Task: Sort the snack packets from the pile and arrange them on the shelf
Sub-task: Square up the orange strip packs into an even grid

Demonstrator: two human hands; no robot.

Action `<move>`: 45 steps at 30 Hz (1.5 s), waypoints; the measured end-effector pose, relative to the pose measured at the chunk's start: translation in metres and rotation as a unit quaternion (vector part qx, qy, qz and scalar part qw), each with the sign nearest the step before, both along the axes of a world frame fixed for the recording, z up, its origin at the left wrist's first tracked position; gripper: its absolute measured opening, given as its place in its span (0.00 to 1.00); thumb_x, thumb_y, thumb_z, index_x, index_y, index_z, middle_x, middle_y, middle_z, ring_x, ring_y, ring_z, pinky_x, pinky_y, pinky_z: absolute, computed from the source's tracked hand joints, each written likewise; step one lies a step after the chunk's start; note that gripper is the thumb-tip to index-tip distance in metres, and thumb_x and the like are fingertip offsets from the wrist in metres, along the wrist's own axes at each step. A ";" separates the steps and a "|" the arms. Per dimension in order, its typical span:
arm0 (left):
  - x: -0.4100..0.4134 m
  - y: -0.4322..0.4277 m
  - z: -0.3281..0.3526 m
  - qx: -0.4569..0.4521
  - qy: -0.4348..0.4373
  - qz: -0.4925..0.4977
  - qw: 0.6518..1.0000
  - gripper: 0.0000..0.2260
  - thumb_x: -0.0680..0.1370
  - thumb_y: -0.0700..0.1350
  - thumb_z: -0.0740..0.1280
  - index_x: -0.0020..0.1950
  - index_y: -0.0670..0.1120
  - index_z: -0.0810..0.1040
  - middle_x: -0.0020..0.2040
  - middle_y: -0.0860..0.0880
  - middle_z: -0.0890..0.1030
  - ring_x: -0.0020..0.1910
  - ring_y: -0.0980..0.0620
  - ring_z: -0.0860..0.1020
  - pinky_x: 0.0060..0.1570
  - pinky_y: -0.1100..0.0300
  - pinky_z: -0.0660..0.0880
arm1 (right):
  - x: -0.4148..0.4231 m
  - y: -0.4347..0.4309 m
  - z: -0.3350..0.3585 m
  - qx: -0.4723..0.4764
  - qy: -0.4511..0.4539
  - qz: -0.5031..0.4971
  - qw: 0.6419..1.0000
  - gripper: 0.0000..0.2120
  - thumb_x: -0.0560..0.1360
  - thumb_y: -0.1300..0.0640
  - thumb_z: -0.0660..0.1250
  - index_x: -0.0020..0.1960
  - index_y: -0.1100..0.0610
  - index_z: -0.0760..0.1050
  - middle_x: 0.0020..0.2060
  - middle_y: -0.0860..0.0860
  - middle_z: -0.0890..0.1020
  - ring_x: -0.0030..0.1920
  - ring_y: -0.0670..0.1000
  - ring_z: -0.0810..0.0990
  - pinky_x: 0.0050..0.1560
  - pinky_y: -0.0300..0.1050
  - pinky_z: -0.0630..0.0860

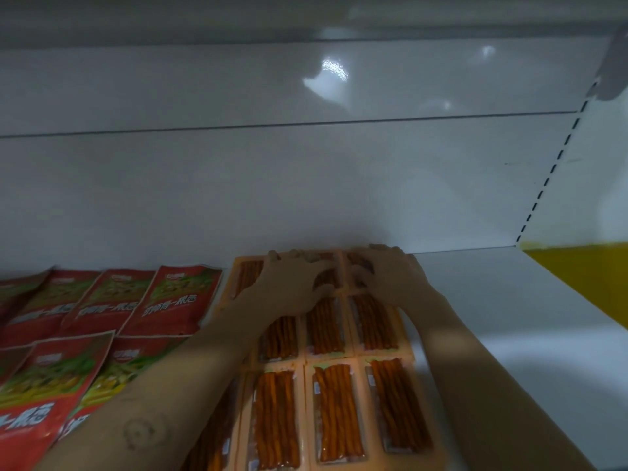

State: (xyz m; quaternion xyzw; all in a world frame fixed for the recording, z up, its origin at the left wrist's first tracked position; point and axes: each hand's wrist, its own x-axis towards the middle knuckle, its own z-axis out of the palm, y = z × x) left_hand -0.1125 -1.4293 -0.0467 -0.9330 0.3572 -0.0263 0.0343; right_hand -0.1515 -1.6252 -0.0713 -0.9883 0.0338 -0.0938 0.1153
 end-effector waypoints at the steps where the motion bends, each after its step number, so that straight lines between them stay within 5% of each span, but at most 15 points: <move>1: 0.000 0.000 0.001 0.003 0.003 -0.002 1.000 0.25 0.81 0.62 0.55 0.78 0.60 0.58 0.78 0.52 0.62 0.75 0.47 0.62 0.69 0.42 0.60 | 0.000 0.002 0.000 -0.001 0.001 0.016 1.000 0.18 0.80 0.45 0.56 0.70 0.39 0.69 0.61 0.47 0.76 0.62 0.55 0.73 0.63 0.53 0.68; 7: 0.002 -0.003 -0.002 0.005 0.000 0.006 1.000 0.25 0.81 0.63 0.56 0.78 0.62 0.58 0.76 0.52 0.65 0.74 0.47 0.63 0.68 0.41 0.61 | 0.008 0.007 -0.008 -0.015 0.061 0.051 0.997 0.20 0.81 0.39 0.53 0.72 0.35 0.65 0.73 0.46 0.68 0.71 0.56 0.67 0.71 0.57 0.61; 14: -0.008 0.007 0.000 -0.027 0.010 0.018 0.999 0.25 0.81 0.62 0.56 0.77 0.57 0.61 0.78 0.51 0.62 0.75 0.47 0.62 0.69 0.42 0.59 | 0.002 0.003 -0.001 0.010 0.003 0.047 0.999 0.16 0.81 0.41 0.55 0.66 0.38 0.73 0.63 0.47 0.77 0.69 0.55 0.70 0.69 0.55 0.63; 19: -0.009 0.047 0.007 -0.031 -0.017 0.049 0.998 0.24 0.81 0.61 0.56 0.76 0.54 0.64 0.75 0.50 0.67 0.70 0.45 0.67 0.65 0.46 0.60 | -0.006 0.012 0.019 0.014 0.013 0.057 0.998 0.26 0.75 0.36 0.54 0.71 0.39 0.70 0.71 0.49 0.73 0.75 0.49 0.64 0.74 0.52 0.56; 25: 0.000 0.102 0.028 -0.008 0.036 0.153 0.988 0.23 0.81 0.60 0.58 0.75 0.56 0.65 0.69 0.47 0.72 0.67 0.43 0.71 0.67 0.45 0.61 | -0.008 0.043 0.053 -0.028 0.020 0.095 0.995 0.18 0.80 0.46 0.62 0.69 0.45 0.73 0.67 0.49 0.76 0.67 0.53 0.73 0.67 0.50 0.67; 30: -0.003 0.112 0.030 0.000 0.085 0.158 0.984 0.24 0.83 0.59 0.57 0.77 0.54 0.62 0.71 0.45 0.71 0.71 0.44 0.69 0.69 0.43 0.60 | -0.001 0.069 0.048 -0.095 0.102 0.102 0.985 0.16 0.78 0.40 0.61 0.63 0.41 0.75 0.59 0.49 0.79 0.60 0.54 0.77 0.58 0.50 0.69; 38: 0.003 0.113 0.020 -0.050 0.138 0.112 0.983 0.24 0.82 0.52 0.62 0.78 0.50 0.63 0.76 0.44 0.67 0.73 0.44 0.67 0.67 0.55 0.65 | -0.030 0.112 0.042 -0.088 0.126 0.201 0.967 0.23 0.80 0.41 0.61 0.73 0.46 0.70 0.68 0.48 0.75 0.69 0.49 0.71 0.67 0.46 0.63; 45: 0.001 0.115 0.010 -0.028 0.076 0.125 0.989 0.22 0.80 0.60 0.60 0.74 0.56 0.66 0.72 0.46 0.70 0.69 0.43 0.70 0.67 0.42 0.61 | -0.037 0.119 0.037 -0.071 0.126 0.176 0.974 0.25 0.79 0.41 0.61 0.74 0.46 0.68 0.72 0.48 0.71 0.72 0.52 0.67 0.71 0.52 0.63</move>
